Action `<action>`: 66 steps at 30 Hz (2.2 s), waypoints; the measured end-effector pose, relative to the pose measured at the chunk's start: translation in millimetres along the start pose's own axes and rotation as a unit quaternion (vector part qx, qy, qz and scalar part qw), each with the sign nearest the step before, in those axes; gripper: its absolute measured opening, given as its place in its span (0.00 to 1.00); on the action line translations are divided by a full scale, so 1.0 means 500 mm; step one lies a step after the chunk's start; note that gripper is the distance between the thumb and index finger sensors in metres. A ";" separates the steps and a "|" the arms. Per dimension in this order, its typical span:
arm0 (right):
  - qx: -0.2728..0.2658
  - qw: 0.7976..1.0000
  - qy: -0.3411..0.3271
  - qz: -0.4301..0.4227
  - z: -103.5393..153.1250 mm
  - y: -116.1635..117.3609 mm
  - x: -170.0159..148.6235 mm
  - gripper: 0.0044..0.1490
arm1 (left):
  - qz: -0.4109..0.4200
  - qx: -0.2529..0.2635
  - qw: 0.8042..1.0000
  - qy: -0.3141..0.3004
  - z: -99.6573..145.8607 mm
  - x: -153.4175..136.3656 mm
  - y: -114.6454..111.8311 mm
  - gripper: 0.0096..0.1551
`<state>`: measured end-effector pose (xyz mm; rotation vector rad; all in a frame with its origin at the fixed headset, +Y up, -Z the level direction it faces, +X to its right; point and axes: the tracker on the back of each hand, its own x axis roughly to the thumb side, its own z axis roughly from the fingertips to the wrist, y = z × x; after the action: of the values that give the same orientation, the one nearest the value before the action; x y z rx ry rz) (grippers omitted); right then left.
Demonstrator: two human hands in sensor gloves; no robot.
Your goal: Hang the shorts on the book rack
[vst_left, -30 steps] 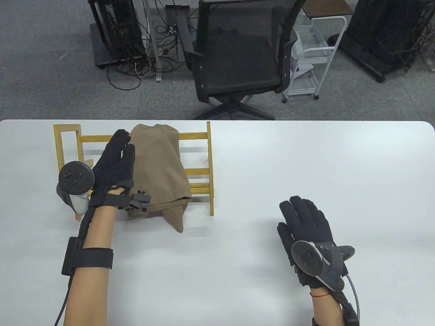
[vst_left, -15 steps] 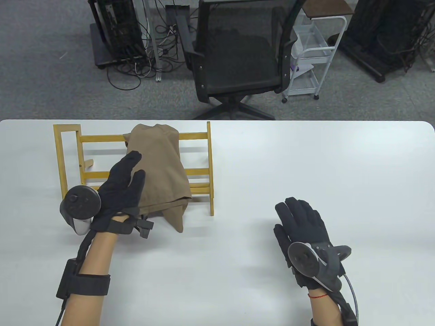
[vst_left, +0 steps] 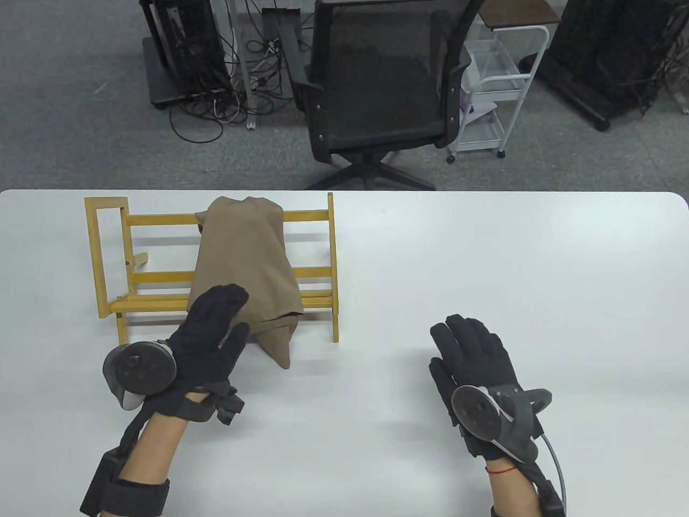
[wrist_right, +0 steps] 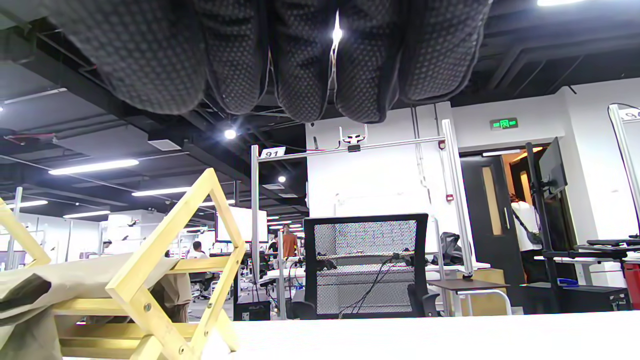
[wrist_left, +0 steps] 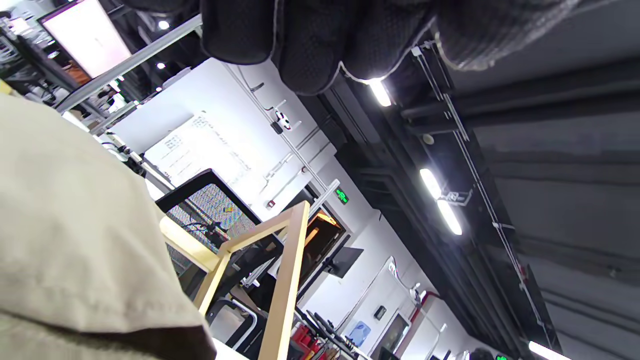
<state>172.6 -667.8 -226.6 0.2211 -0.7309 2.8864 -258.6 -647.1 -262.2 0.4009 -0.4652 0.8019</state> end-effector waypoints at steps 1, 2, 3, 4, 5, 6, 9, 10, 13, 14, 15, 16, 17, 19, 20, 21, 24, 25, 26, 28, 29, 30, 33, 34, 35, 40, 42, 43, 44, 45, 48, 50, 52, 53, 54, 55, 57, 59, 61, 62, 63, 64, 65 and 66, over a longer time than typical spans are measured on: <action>0.000 1.000 -0.001 -0.001 0.000 0.000 0.002 0.36 | -0.011 -0.001 1.000 -0.006 0.007 0.004 -0.003 0.34; 0.000 1.000 -0.003 -0.001 0.000 0.000 0.003 0.36 | -0.019 -0.005 1.000 -0.011 0.013 0.006 -0.006 0.34; 0.001 1.000 -0.005 -0.002 0.001 0.000 0.005 0.36 | -0.027 -0.011 0.999 -0.016 0.020 0.009 -0.009 0.34; 0.001 1.000 -0.005 -0.002 0.001 0.000 0.006 0.36 | -0.032 -0.014 0.999 -0.018 0.024 0.010 -0.012 0.34; 0.001 1.000 -0.007 -0.003 0.001 0.000 0.008 0.36 | -0.039 -0.018 0.999 -0.022 0.031 0.012 -0.015 0.34; 0.001 1.000 -0.008 -0.003 0.002 0.000 0.010 0.36 | -0.045 -0.022 0.998 -0.027 0.037 0.014 -0.018 0.34; 0.002 1.000 -0.012 -0.004 0.003 0.000 0.014 0.36 | -0.059 -0.027 0.997 -0.041 0.052 0.022 -0.026 0.34; 0.003 1.000 -0.013 -0.004 0.003 0.001 0.015 0.36 | -0.063 -0.030 0.997 -0.045 0.056 0.024 -0.028 0.34; 0.007 1.000 -0.015 -0.004 0.004 0.004 0.018 0.36 | -0.085 -0.044 0.994 -0.061 0.069 0.034 -0.039 0.34; 0.009 1.000 -0.016 -0.004 0.004 0.005 0.019 0.36 | -0.092 -0.049 0.992 -0.065 0.072 0.036 -0.043 0.34; 0.011 1.000 -0.017 -0.004 0.005 0.007 0.020 0.36 | -0.098 -0.054 0.991 -0.068 0.074 0.039 -0.046 0.33; 0.014 1.000 -0.019 -0.004 0.005 0.008 0.022 0.36 | -0.101 -0.060 0.990 -0.074 0.076 0.042 -0.051 0.33; 0.015 1.000 -0.020 -0.003 0.006 0.009 0.023 0.36 | -0.103 -0.064 0.990 -0.077 0.077 0.044 -0.055 0.33; 0.020 0.999 -0.025 -0.003 0.007 0.013 0.029 0.36 | -0.109 -0.075 0.988 -0.085 0.080 0.048 -0.066 0.33; 0.023 0.999 -0.028 -0.002 0.007 0.014 0.031 0.36 | -0.113 -0.080 0.987 -0.087 0.081 0.049 -0.070 0.33; 0.026 0.999 -0.032 -0.001 0.008 0.017 0.035 0.36 | -0.120 -0.089 0.985 -0.091 0.082 0.051 -0.077 0.33; 0.035 0.998 -0.045 0.000 0.010 0.023 0.048 0.36 | -0.141 -0.113 0.978 -0.103 0.084 0.055 -0.094 0.33; 0.037 0.998 -0.048 0.000 0.011 0.025 0.052 0.36 | -0.145 -0.117 0.977 -0.106 0.084 0.056 -0.097 0.33; 0.040 0.998 -0.051 0.001 0.011 0.027 0.056 0.36 | -0.147 -0.122 0.976 -0.108 0.085 0.057 -0.101 0.33; 0.047 0.997 -0.061 0.001 0.013 0.032 0.067 0.36 | -0.147 -0.131 0.974 -0.110 0.085 0.055 -0.107 0.33; 0.050 0.997 -0.065 0.001 0.014 0.034 0.070 0.36 | -0.145 -0.134 0.974 -0.109 0.086 0.054 -0.109 0.33; 0.054 0.996 -0.070 0.003 0.015 0.037 0.075 0.36 | -0.141 -0.138 0.974 -0.108 0.086 0.052 -0.112 0.32; 0.064 0.995 -0.082 0.005 0.017 0.045 0.088 0.36 | -0.134 -0.150 0.974 -0.108 0.087 0.049 -0.123 0.32; 0.068 0.994 -0.085 0.005 0.018 0.048 0.091 0.36 | -0.135 -0.155 0.973 -0.109 0.088 0.050 -0.127 0.32; 0.071 0.994 -0.088 0.005 0.019 0.050 0.094 0.36 | -0.136 -0.159 0.972 -0.111 0.088 0.050 -0.130 0.32; 0.086 0.991 -0.100 0.007 0.023 0.060 0.105 0.36 | -0.137 -0.173 0.968 -0.116 0.089 0.054 -0.143 0.32; 0.091 0.990 -0.103 0.007 0.024 0.064 0.108 0.36 | -0.134 -0.180 0.968 -0.117 0.090 0.055 -0.148 0.32; 0.095 0.990 -0.105 0.007 0.024 0.066 0.110 0.36 | -0.133 -0.183 0.967 -0.118 0.090 0.055 -0.151 0.32; 0.097 0.990 -0.107 0.007 0.025 0.068 0.112 0.36 | -0.133 -0.185 0.966 -0.118 0.090 0.055 -0.153 0.32; 0.099 0.989 -0.109 0.007 0.026 0.069 0.114 0.36 | -0.134 -0.187 0.966 -0.118 0.090 0.055 -0.154 0.32; 0.105 0.988 -0.114 0.008 0.028 0.072 0.118 0.36 | -0.134 -0.191 0.965 -0.119 0.090 0.055 -0.158 0.32; 0.108 0.987 -0.116 0.008 0.028 0.074 0.120 0.36 | -0.132 -0.194 0.965 -0.118 0.090 0.056 -0.159 0.32; 0.112 0.987 -0.118 0.007 0.029 0.076 0.122 0.36 | -0.131 -0.198 0.964 -0.117 0.089 0.056 -0.161 0.32; 0.113 0.986 -0.120 0.007 0.029 0.076 0.123 0.36 | -0.130 -0.200 0.964 -0.116 0.089 0.056 -0.162 0.32; 0.114 0.986 -0.120 0.007 0.030 0.077 0.124 0.36 | -0.130 -0.202 0.964 -0.115 0.090 0.056 -0.163 0.32; 0.116 0.986 -0.122 0.007 0.030 0.077 0.125 0.35 | -0.129 -0.204 0.964 -0.115 0.090 0.056 -0.163 0.32; 0.117 0.985 -0.123 0.008 0.031 0.077 0.127 0.36 | -0.129 -0.206 0.963 -0.115 0.090 0.057 -0.164 0.32; 0.117 0.985 -0.124 0.008 0.031 0.077 0.129 0.35 | -0.128 -0.208 0.963 -0.113 0.089 0.057 -0.164 0.32; 0.118 0.985 -0.125 0.009 0.031 0.077 0.129 0.35 | -0.126 -0.210 0.963 -0.112 0.089 0.056 -0.165 0.32; 0.119 0.985 -0.125 0.009 0.031 0.078 0.129 0.35 | -0.125 -0.210 0.963 -0.112 0.089 0.056 -0.165 0.32; 0.119 0.985 -0.125 0.009 0.031 0.077 0.130 0.35 | -0.125 -0.210 0.963 -0.112 0.089 0.056 -0.165 0.32; 0.119 0.985 -0.124 0.009 0.031 0.077 0.129 0.35 | -0.124 -0.210 0.963 -0.111 0.089 0.056 -0.165 0.32; 0.119 0.985 -0.123 0.009 0.030 0.076 0.129 0.35 | -0.124 -0.211 0.963 -0.111 0.089 0.055 -0.165 0.32; 0.119 0.985 -0.123 0.009 0.030 0.076 0.128 0.35 | -0.124 -0.211 0.963 -0.111 0.089 0.055 -0.165 0.32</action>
<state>104.3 -700.8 -219.4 0.6119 -0.4201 2.9934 -190.0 -705.6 -224.1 0.1453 -0.7620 0.3996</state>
